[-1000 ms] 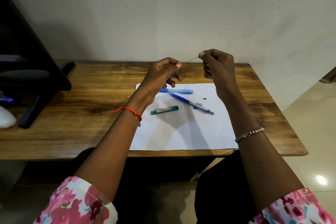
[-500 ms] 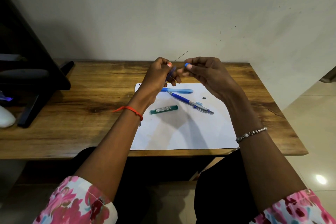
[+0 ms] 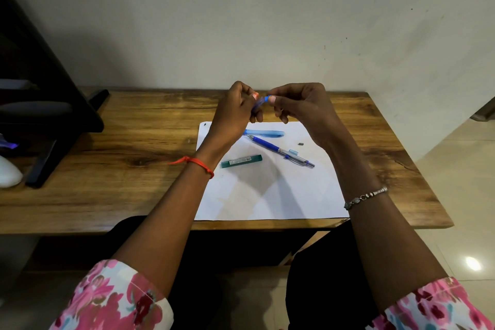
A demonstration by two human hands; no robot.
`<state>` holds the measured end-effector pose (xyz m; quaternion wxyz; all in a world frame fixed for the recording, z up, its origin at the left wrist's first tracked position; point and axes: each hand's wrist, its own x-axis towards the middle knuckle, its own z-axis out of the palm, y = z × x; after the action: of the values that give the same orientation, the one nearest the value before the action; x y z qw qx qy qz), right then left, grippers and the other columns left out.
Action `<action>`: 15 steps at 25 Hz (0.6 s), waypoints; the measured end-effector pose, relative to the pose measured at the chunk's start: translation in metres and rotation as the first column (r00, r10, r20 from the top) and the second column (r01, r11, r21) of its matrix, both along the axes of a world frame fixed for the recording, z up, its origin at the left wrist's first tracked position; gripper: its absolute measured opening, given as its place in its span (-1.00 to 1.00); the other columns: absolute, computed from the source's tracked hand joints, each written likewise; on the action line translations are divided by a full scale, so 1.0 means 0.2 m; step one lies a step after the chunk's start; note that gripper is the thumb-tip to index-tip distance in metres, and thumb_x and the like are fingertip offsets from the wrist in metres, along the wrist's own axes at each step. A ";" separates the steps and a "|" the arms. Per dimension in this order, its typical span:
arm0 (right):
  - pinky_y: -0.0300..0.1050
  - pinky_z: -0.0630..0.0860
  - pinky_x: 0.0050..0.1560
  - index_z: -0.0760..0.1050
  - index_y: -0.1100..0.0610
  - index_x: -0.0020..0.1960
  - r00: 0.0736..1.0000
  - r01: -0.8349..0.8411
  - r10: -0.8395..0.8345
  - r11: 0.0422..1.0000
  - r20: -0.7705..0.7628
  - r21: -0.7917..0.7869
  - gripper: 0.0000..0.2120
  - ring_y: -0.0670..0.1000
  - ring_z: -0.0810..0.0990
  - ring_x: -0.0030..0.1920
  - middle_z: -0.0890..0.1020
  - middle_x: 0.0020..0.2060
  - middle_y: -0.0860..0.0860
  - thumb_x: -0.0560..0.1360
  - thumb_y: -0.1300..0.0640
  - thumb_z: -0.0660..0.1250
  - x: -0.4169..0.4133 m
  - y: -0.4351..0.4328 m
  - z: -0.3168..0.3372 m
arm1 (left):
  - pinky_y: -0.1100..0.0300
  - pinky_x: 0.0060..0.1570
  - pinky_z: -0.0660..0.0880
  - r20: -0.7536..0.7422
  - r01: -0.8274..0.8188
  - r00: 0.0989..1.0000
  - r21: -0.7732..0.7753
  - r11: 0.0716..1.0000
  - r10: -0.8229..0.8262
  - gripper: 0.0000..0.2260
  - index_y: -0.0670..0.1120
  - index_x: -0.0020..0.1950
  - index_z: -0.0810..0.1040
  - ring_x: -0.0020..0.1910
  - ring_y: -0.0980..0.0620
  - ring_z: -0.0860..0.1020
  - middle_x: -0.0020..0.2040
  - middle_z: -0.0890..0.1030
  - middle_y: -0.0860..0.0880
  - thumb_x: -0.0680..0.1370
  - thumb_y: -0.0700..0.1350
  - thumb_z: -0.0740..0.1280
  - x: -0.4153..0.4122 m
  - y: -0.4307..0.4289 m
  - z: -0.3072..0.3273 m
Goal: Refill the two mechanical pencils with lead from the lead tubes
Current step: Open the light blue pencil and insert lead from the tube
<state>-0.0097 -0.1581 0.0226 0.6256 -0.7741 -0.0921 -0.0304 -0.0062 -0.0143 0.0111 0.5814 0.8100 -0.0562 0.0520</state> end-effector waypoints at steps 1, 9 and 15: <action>-0.25 0.45 -0.41 0.61 0.26 -0.02 1.000 0.004 -0.004 1.000 -0.001 -0.016 -0.88 -0.08 0.49 -0.47 0.58 -0.44 0.05 0.45 0.29 0.37 0.00 0.00 0.00 | 0.34 -0.37 0.42 0.017 -0.004 1.000 0.021 1.000 0.004 -0.93 -0.17 -0.04 0.34 -0.45 0.12 0.47 -0.39 0.49 -0.03 0.60 -0.19 0.13 0.00 0.00 -0.01; -0.24 0.47 -0.38 0.62 0.24 -0.01 1.000 -0.002 0.003 0.998 0.024 -0.064 -0.87 -0.07 0.50 -0.42 0.59 -0.37 0.10 0.46 0.27 0.36 0.00 -0.01 0.00 | 0.35 -0.35 0.43 0.102 -0.041 0.994 0.150 0.988 0.026 -0.93 -0.14 -0.04 0.33 -0.42 0.11 0.46 -0.31 0.52 -0.09 0.60 -0.15 0.14 0.02 -0.01 -0.03; -0.28 0.48 -0.40 0.62 0.24 0.01 1.000 0.014 -0.010 0.990 0.029 -0.138 -0.85 -0.12 0.50 -0.46 0.60 -0.38 0.07 0.45 0.27 0.38 0.00 -0.01 0.00 | 0.49 -0.43 0.36 0.155 -0.052 0.988 0.216 0.975 0.019 -0.93 -0.12 -0.06 0.31 -0.43 0.16 0.44 -0.39 0.44 0.05 0.61 -0.16 0.14 0.01 -0.01 -0.03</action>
<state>-0.0100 -0.1610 0.0222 0.5691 -0.8155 -0.0979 -0.0387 -0.0048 -0.0163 0.0048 0.4813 0.8638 -0.0913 0.1176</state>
